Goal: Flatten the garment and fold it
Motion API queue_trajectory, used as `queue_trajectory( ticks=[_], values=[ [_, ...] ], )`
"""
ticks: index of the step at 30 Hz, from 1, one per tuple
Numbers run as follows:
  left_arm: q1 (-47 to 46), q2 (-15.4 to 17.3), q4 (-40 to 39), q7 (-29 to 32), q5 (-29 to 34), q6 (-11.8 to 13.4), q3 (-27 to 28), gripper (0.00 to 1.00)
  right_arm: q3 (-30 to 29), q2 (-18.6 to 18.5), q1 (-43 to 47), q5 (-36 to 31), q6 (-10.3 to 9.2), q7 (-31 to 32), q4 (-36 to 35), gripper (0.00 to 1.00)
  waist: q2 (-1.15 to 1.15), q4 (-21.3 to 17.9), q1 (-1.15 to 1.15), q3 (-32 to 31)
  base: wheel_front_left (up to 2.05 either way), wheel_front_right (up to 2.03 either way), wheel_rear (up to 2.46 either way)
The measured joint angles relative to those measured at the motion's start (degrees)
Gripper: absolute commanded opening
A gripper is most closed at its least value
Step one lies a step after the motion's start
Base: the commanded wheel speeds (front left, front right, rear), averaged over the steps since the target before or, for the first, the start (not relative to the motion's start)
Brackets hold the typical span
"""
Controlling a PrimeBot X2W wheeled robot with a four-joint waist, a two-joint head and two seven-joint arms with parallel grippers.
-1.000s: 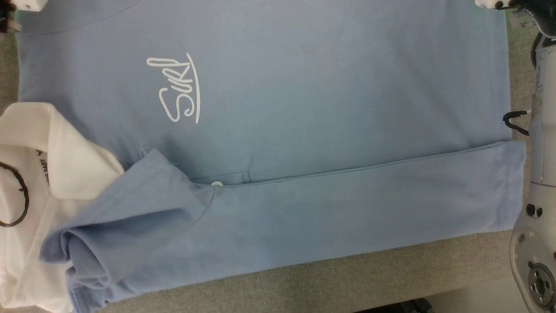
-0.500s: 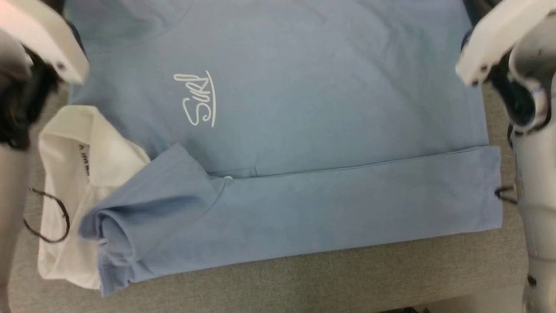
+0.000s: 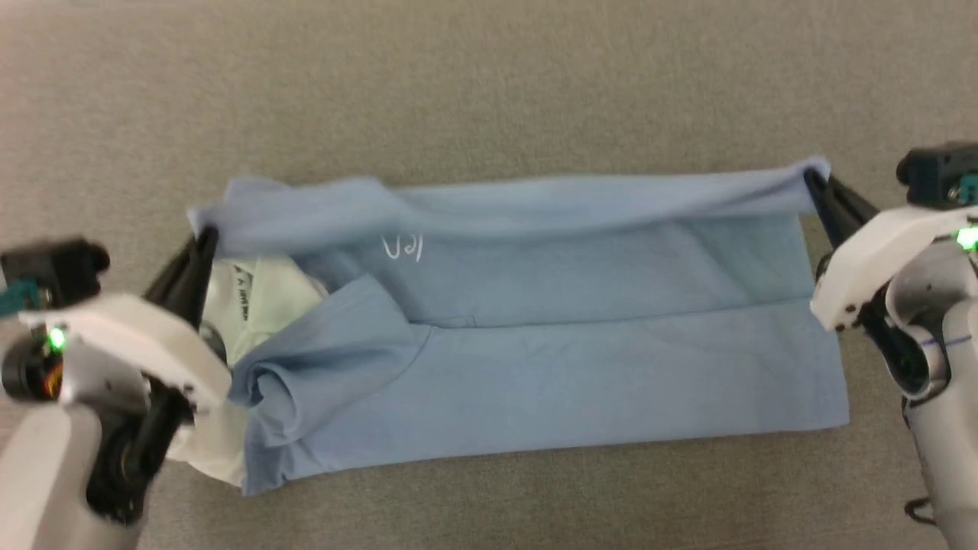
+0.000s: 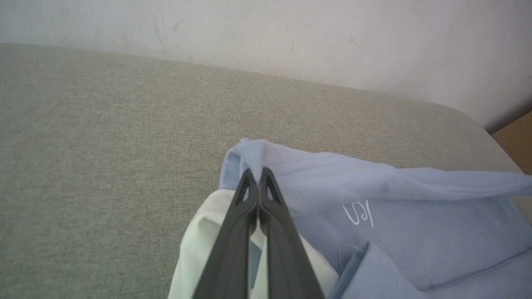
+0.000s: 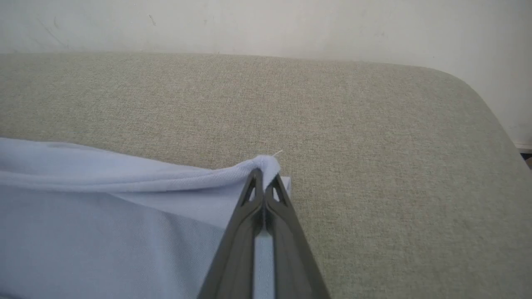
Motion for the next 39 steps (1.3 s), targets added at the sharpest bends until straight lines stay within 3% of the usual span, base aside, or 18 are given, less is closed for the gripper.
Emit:
queue_trajectory(
  ticks=[10, 20, 21, 22, 23, 31, 35, 39],
  values=[
    [14.65, -1.75, -1.76, 0.00, -3.50, 1.10, -0.79, 0.00, 3.74, -4.00, 5.71, -2.18, 0.00, 5.95, 1.98, 0.00, 0.00, 2.16, 0.01, -5.53, 0.00, 0.00, 0.00],
    [16.49, -5.38, 2.80, -0.82, -3.92, -1.02, -5.56, 0.00, 5.98, -4.50, 6.64, -3.38, 0.01, 7.93, 8.15, 0.00, 0.00, 3.95, 0.02, -5.54, 0.00, 0.00, 0.00],
    [16.49, -5.65, 3.39, -1.11, -3.91, -1.34, -5.75, 0.18, 6.10, -4.48, 6.64, -3.38, 0.00, 7.90, 8.48, 0.32, 0.00, 4.06, 0.02, -5.66, 0.00, 0.00, 0.00],
    [16.49, -5.90, 3.90, -1.47, -3.90, -1.55, -5.94, 0.49, 6.16, -4.47, 6.64, -3.37, 0.00, 7.87, 8.72, 0.69, 0.00, 4.15, 0.02, -5.82, 0.00, 0.00, 0.00],
    [16.50, -6.09, 4.47, -1.78, -3.90, -1.59, -6.08, 1.00, 5.98, -4.32, 6.65, -3.12, 0.00, 7.92, 9.04, 1.00, 0.00, 4.21, 0.02, -6.03, 0.00, 0.00, 0.00],
    [17.97, -8.55, 5.93, -8.76, -2.47, -2.09, -6.11, 1.00, 2.15, -2.92, 11.30, -0.31, 0.00, 6.84, 7.27, 1.00, 0.00, 4.89, 0.02, -8.73, 0.00, 0.00, 0.00],
    [17.98, -10.03, 6.42, -13.43, -0.53, -2.13, -6.09, 1.00, -2.69, -2.67, 15.88, -0.91, 0.00, 5.83, 3.86, 1.00, 0.00, 5.69, 0.02, -10.39, 0.00, 0.00, 0.00],
    [17.89, -10.57, 7.15, -17.81, 2.14, -1.83, -6.06, 1.00, -8.39, 0.05, 20.64, -1.96, 0.00, 5.33, -0.80, 1.00, 0.00, 6.68, 0.01, -12.14, 0.00, 0.00, 0.00]
  ],
)
